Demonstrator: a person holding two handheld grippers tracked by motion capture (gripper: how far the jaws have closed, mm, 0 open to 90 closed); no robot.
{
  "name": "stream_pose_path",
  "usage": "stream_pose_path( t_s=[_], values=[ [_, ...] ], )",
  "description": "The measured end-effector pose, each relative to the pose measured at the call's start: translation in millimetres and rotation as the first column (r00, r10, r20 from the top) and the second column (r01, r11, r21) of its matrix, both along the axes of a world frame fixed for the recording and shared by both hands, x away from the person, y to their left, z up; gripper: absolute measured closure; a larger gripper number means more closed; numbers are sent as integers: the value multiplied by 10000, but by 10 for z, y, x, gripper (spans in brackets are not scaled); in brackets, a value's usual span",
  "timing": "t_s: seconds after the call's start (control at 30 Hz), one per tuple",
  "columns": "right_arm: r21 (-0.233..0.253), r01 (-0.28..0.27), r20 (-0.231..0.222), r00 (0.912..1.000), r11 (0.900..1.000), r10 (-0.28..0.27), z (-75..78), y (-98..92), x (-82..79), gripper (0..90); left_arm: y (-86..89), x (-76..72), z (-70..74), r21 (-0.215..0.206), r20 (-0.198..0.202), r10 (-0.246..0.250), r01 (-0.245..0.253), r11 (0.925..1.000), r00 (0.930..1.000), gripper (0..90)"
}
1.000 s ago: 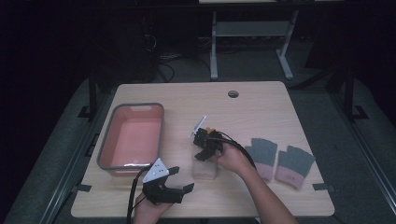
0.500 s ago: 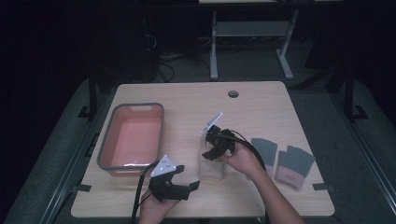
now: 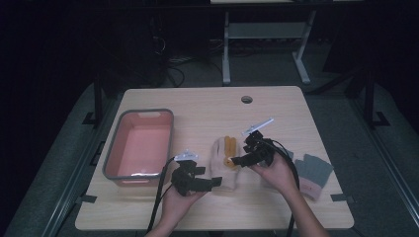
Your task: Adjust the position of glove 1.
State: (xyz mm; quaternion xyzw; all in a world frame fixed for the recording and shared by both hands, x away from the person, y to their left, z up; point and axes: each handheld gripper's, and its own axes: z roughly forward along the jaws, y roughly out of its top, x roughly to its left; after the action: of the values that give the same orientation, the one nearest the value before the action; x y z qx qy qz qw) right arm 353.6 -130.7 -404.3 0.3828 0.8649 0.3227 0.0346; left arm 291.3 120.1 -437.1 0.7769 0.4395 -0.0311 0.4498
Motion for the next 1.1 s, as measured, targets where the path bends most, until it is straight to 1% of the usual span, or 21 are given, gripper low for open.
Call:
stream_pose_path(
  t_s=[0.1, 0.13, 0.17, 0.27, 0.3, 0.33, 0.37, 0.4, 0.47, 0.5, 0.53, 0.57, 0.6, 0.67, 0.73, 0.77, 0.8, 0.83, 0.87, 1.0, 1.1],
  values=[
    [359, 219, -245, 9995, 9991, -210, -82, -41, -39, 300, 0, 80, -50, -226, -446, -43, 33, 9997, 9990, 170],
    [554, 412, -367, 9986, 9976, -392, -159, -56, -66, 300, -8, 120, -77, -334, -687, 57, -80, 9994, 9976, 170],
    [554, 412, -367, 9986, 9976, -392, -159, -56, -66, 300, -8, 120, -77, -334, -687, 57, -80, 9994, 9976, 170],
    [909, 616, -645, 9964, 9940, -559, -235, -57, -91, 301, -28, 143, -107, -104, -800, 94, -103, 9999, 9968, 177],
    [1030, 720, -752, 9951, 9921, -644, -258, -54, -101, 302, -36, 143, -114, -46, -831, 139, -143, 9999, 9964, 223],
    [1082, 803, -910, 9934, 9909, -705, -288, -46, -105, 303, -45, 144, -123, 169, -878, 232, -218, 9996, 9959, 243],
    [1082, 803, -910, 9934, 9909, -705, -288, -46, -105, 303, -45, 144, -123, 169, -878, 232, -218, 9996, 9959, 248],
    [1309, 912, -959, 9922, 9872, -790, -321, -39, -125, 312, -47, 150, -136, 288, -964, 252, -225, 9993, 9950, 268],
    [1335, 945, -1028, 9914, 9865, -811, -332, -36, -130, 313, -47, 153, -141, 382, -962, 258, -222, 9990, 9950, 310],
    [1372, 960, -1038, 9912, 9859, -820, -351, -33, -132, 315, -50, 157, -149, 451, -929, 225, -184, 9988, 9954, 310],
    [1363, 1121, -1125, 9889, 9843, -970, -404, -31, -140, 323, -59, 160, -162, 505, -1060, 163, -110, 9987, 9942, 332],
    [1363, 1121, -1125, 9889, 9843, -970, -404, -31, -140, 323, -59, 160, -162, 505, -1060, 163, -110, 9987, 9942, 337],
    [1416, 1212, -1378, 9852, 9825, -1017, -460, -33, -124, 324, -68, 162, -171, 558, -1056, 164, -105, 9984, 9943, 344],
    [1417, 1225, -1392, 9849, 9823, -1028, -470, -36, -126, 328, -80, 165, -183, 611, -1152, 128, -58, 9981, 9933, 354],
    [1584, 1347, -1448, 9831, 9782, -1119, -490, -42, -144, 334, -94, 162, -195, 724, -1206, 184, -97, 9973, 9925, 364],
    [1623, 1331, -1482, 9829, 9777, -1092, -511, -42, -152, 344, -99, 163, -204, 742, -1241, 143, -51, 9972, 9922, 391],
    [1623, 1331, -1482, 9829, 9777, -1092, -511, -42, -152, 344, -107, 165, -212, 767, -1272, 141, -44, 9970, 9918, 391],
    [1689, 1370, -1535, 9819, 9761, -1112, -520, -42, -160, 352, -114, 166, -218, 752, -1303, 180, -83, 9971, 9913, 395],
    [1880, 1477, -1682, 9789, 9710, -1164, -544, -41, -168, 359, -117, 169, -223, 748, -1327, 178, -79, 9972, 9910, 415],
    [2014, 1581, -1803, 9760, 9667, -1220, -570, -39, -163, 376, -116, 184, -245, 786, -1410, 132, -21, 9969, 9899, 427],
    [2271, 1806, -2041, 9696, 9570, -1346, -606, -39, -173, 402, -116, 183, -245, 810, -1397, 129, -16, 9967, 9901, 440]
  ],
)
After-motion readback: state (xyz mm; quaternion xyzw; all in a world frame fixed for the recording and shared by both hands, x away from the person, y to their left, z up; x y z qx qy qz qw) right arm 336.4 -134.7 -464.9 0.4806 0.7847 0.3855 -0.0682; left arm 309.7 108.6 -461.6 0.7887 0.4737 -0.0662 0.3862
